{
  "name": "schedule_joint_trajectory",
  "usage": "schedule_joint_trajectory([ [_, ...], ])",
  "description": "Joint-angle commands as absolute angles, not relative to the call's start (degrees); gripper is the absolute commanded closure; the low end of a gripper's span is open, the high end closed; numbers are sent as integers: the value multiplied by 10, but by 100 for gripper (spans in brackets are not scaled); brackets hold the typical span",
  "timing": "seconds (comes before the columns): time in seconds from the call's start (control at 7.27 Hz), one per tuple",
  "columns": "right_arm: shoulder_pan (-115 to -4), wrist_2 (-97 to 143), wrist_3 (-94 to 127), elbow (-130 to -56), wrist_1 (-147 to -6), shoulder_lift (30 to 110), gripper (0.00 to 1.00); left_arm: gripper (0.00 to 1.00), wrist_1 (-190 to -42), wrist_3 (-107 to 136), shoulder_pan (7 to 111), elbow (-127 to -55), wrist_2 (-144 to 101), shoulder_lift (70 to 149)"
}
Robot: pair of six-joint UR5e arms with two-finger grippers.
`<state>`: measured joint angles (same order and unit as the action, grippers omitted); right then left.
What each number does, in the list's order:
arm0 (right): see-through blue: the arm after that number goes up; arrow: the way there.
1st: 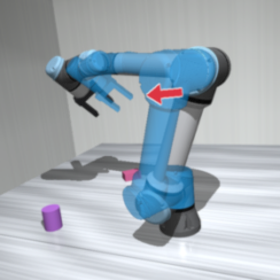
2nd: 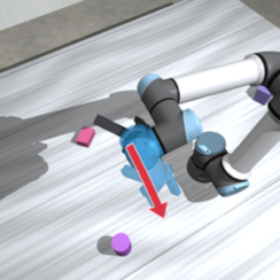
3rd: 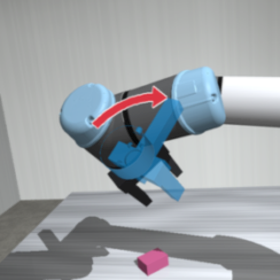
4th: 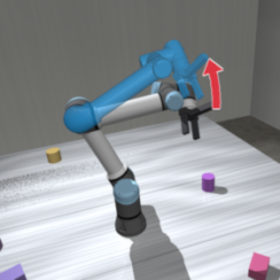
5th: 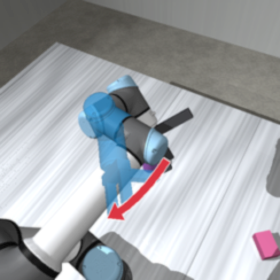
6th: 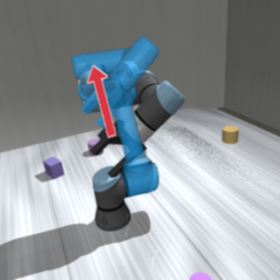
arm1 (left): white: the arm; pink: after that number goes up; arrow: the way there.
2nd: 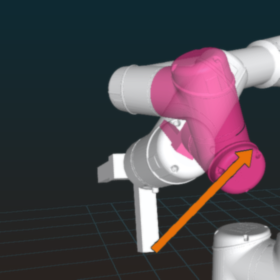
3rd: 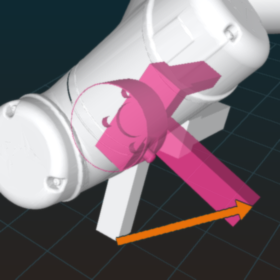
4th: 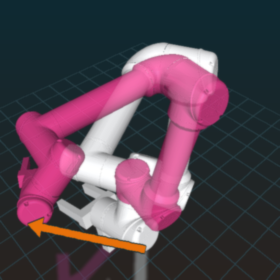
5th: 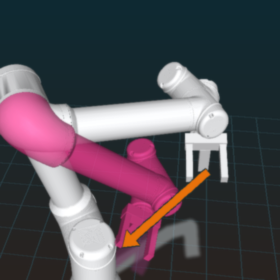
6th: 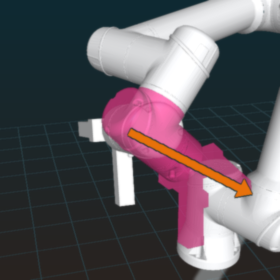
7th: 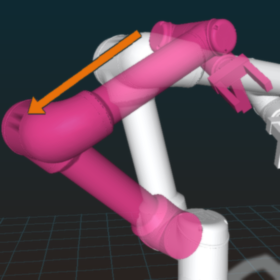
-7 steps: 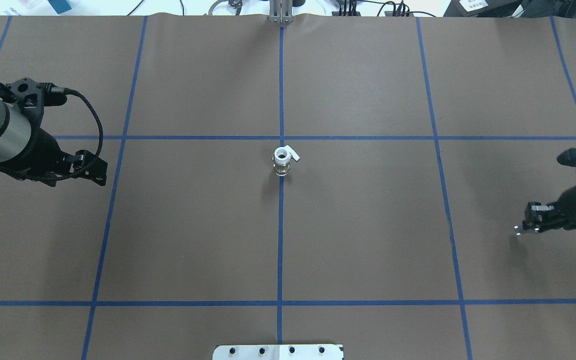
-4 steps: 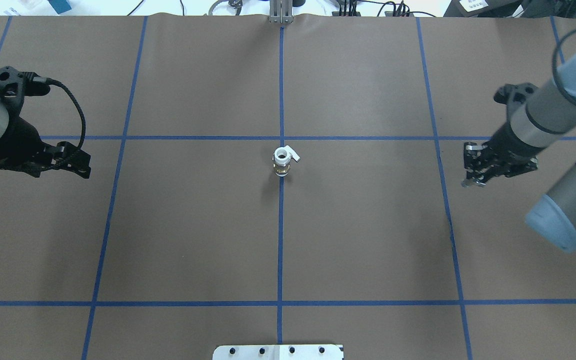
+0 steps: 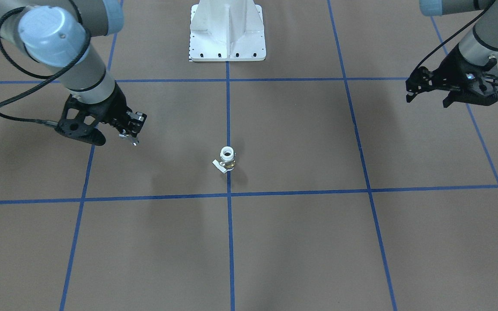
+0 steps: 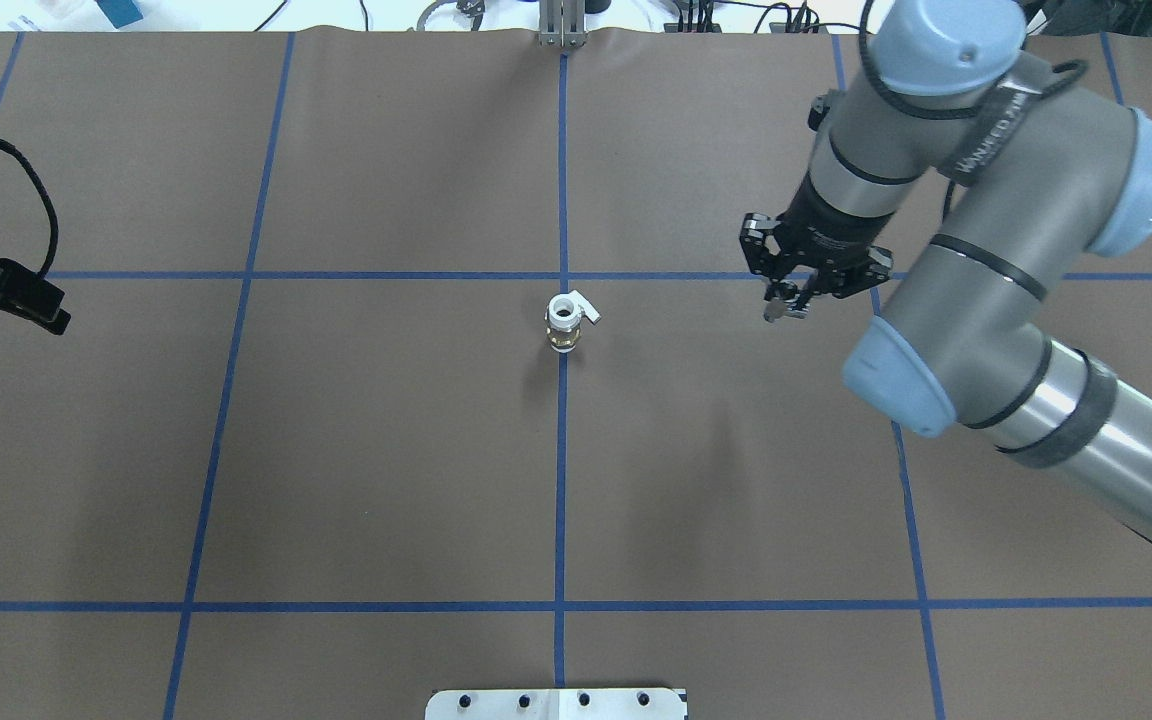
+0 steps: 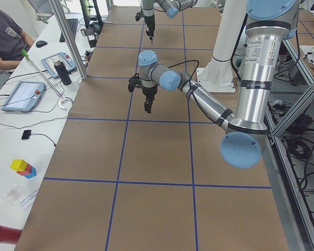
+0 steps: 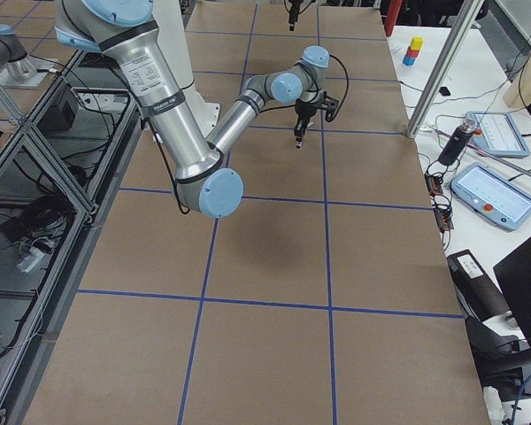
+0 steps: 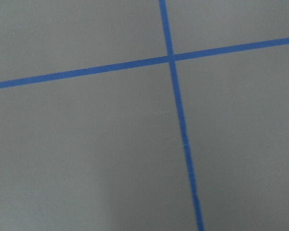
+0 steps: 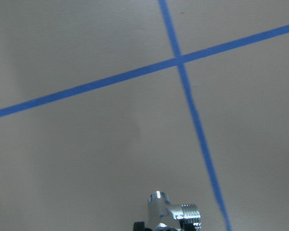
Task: Assemble PPR valve and pipe with both arms
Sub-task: 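Lift the fitting with the right gripper and carry it above the valve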
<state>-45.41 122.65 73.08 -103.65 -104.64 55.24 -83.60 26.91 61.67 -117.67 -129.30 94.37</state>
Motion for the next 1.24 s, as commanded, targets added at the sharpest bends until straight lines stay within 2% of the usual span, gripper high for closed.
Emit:
schedule_joint_trajectory([
  [0.0, -421, 1206, 793, -943, -1048, 431, 100, 0, -835, 246, 651, -1156, -1307, 938],
  [0.28, -407, 1201, 816, -878, -1043, 365, 100, 0, -836, 226, 657, -1154, -1319, 918],
  [0.55, -400, 1201, 859, -826, -970, 347, 100, 0, -840, 238, 658, -1155, -1320, 916],
  [1.1, -386, 1197, 860, -821, -968, 347, 100, 0, -842, 246, 658, -1156, -1320, 918],
])
